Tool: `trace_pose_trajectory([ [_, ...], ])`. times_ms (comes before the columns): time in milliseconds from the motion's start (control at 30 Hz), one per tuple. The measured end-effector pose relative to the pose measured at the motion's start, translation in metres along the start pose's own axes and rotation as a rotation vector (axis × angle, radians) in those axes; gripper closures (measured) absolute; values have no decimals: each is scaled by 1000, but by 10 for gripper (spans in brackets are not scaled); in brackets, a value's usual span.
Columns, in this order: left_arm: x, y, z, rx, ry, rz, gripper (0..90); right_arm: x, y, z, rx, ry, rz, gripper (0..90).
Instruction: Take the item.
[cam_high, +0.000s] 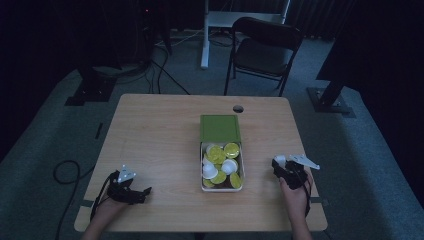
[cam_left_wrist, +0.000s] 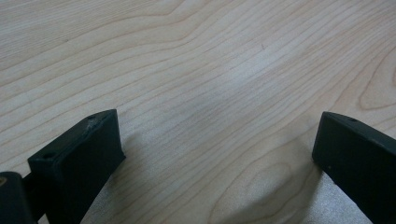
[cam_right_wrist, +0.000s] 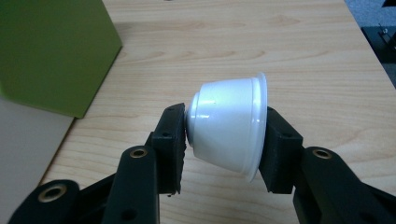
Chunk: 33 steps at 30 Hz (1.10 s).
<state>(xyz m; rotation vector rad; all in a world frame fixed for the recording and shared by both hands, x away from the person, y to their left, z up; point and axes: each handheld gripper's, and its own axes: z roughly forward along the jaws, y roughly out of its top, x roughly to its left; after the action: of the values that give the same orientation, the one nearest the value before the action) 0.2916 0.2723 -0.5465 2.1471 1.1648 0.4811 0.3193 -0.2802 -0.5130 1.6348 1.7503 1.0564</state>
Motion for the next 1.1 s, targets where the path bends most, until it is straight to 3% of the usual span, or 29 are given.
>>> trace_pose_trajectory([
  [200,0,0,0,0,0,0,15,-5,-6,4,31,-18,18,564],
  [667,0,0,0,0,0,0,15,-7,-12,19,84,-27,-1,563],
  [867,0,0,0,0,0,0,15,-5,-13,20,82,-38,-14,560],
  [1100,0,0,0,0,0,0,15,-6,-15,24,111,-20,-1,505],
])
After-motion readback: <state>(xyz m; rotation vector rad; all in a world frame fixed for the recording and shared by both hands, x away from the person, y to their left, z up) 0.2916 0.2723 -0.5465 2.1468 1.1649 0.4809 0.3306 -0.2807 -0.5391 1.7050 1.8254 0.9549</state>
